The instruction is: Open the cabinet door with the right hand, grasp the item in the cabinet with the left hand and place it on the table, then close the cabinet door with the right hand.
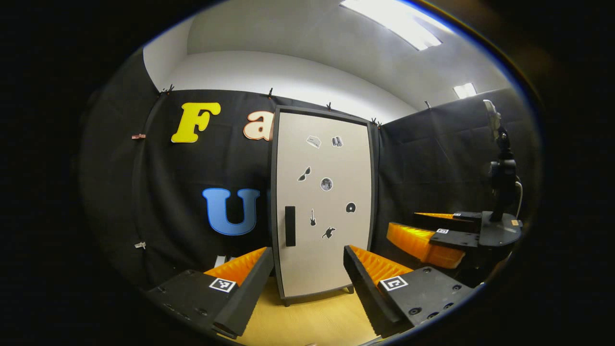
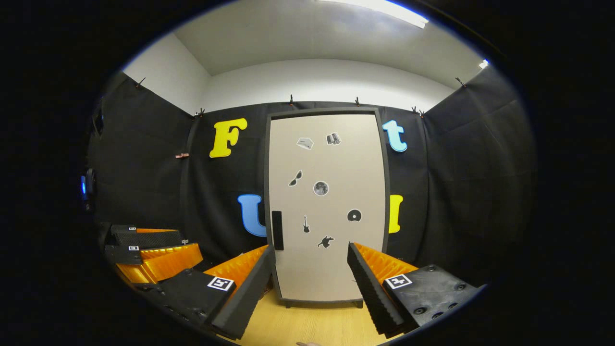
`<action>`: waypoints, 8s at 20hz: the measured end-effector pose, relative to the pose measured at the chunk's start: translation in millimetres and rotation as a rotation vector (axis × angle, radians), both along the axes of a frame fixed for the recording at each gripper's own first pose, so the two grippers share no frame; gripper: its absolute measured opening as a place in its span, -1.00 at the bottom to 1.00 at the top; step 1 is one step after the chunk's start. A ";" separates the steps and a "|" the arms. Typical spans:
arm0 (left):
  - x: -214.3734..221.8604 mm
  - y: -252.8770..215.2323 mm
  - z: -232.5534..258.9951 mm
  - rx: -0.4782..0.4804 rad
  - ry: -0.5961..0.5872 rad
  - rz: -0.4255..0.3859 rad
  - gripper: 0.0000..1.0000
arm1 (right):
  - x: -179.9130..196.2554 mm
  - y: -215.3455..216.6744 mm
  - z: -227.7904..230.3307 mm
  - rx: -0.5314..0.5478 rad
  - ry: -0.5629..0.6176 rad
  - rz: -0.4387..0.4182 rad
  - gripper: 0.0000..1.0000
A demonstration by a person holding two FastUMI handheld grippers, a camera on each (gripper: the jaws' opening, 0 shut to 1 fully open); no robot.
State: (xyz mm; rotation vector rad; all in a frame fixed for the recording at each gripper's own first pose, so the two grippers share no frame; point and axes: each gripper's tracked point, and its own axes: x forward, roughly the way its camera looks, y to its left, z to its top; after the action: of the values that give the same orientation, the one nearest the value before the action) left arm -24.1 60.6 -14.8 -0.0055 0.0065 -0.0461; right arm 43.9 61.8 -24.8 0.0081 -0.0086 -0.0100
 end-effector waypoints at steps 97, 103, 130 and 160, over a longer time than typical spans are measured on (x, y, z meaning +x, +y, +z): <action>52.0 -108.2 -49.0 -0.069 0.080 -0.250 0.87 | 3.8 -144.6 -49.3 -0.052 0.043 -0.085 -0.67; 75.1 -143.8 -51.5 -0.068 0.086 -0.307 0.87 | -9.7 -184.3 -35.4 -0.053 0.016 -0.123 -0.67; 396.9 -91.6 -133.2 0.071 0.191 -0.046 0.84 | -75.6 -388.1 -32.2 -0.048 0.042 -0.388 0.99; 517.1 -50.8 -241.5 -0.014 0.514 0.052 -0.46 | -2.0 -449.4 -84.0 -0.051 0.188 -0.440 0.99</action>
State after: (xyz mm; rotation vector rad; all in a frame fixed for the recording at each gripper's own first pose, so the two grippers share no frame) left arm 492.9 9.8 -256.4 -0.0314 0.5198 0.0080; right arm 41.9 -387.6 -108.8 -0.0454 0.1779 -0.4501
